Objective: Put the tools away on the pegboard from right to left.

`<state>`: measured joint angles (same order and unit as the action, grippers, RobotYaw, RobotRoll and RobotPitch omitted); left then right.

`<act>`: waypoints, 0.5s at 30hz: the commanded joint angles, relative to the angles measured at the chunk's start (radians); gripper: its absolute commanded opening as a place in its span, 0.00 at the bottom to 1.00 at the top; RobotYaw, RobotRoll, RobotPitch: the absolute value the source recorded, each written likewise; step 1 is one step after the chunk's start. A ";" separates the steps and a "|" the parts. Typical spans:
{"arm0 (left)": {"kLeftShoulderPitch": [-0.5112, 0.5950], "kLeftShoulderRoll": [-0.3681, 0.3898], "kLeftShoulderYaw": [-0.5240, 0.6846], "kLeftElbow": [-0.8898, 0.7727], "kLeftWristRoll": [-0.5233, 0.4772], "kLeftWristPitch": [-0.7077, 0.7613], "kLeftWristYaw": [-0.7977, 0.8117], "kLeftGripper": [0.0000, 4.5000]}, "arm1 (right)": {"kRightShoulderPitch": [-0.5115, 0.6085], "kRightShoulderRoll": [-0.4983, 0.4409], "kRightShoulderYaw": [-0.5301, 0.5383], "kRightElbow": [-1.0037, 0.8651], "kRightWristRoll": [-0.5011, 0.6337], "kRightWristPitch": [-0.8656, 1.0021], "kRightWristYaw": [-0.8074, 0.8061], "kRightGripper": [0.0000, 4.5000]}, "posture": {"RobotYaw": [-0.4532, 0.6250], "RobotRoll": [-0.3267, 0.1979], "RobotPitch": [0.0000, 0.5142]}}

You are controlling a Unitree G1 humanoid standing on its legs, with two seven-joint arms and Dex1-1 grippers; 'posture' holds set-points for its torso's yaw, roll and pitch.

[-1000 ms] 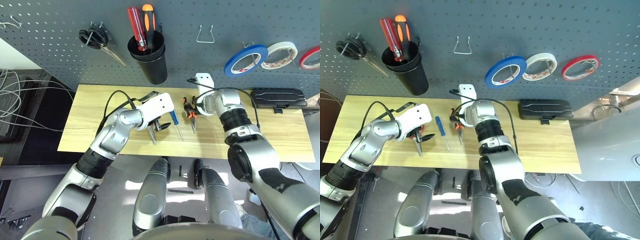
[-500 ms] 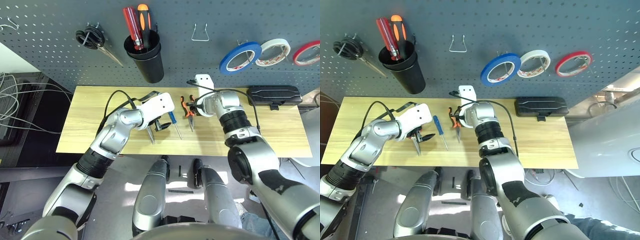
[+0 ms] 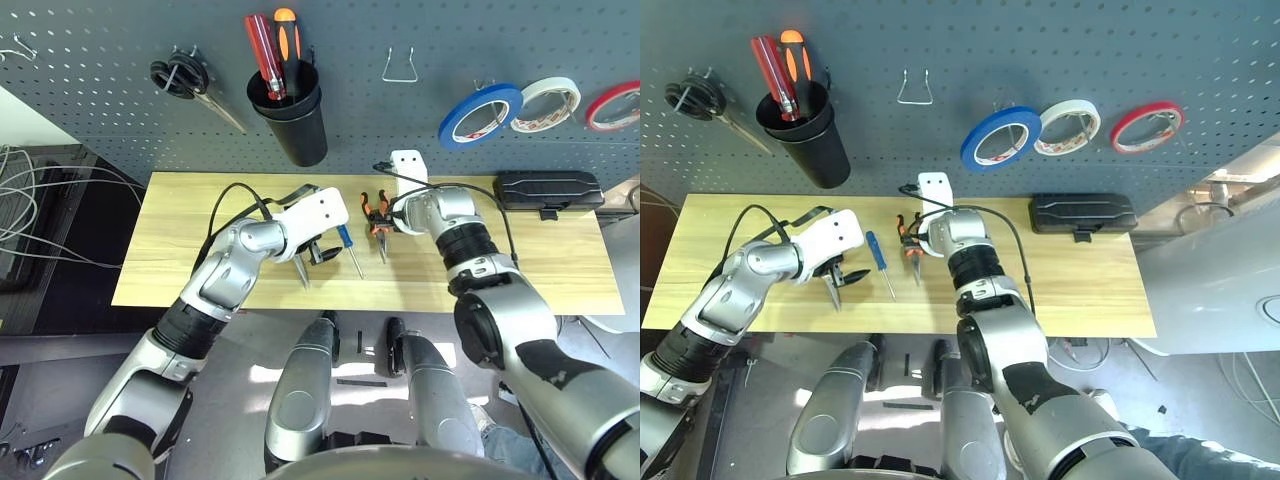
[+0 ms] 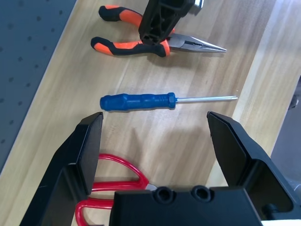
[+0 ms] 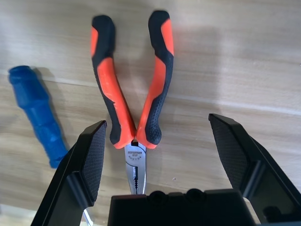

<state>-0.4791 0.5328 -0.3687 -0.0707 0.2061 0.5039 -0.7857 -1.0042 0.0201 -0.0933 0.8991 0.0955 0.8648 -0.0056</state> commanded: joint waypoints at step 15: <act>0.038 -0.007 -0.010 -0.024 -0.005 0.015 0.002 1.00 | -0.033 0.048 0.000 0.172 -0.020 -0.115 -0.035 1.00 | 0.68 0.62 0.80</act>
<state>-0.4701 0.5267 -0.3687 -0.0814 0.2053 0.5128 -0.7779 -1.0568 0.0580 -0.0914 1.0345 0.0766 0.7419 -0.0347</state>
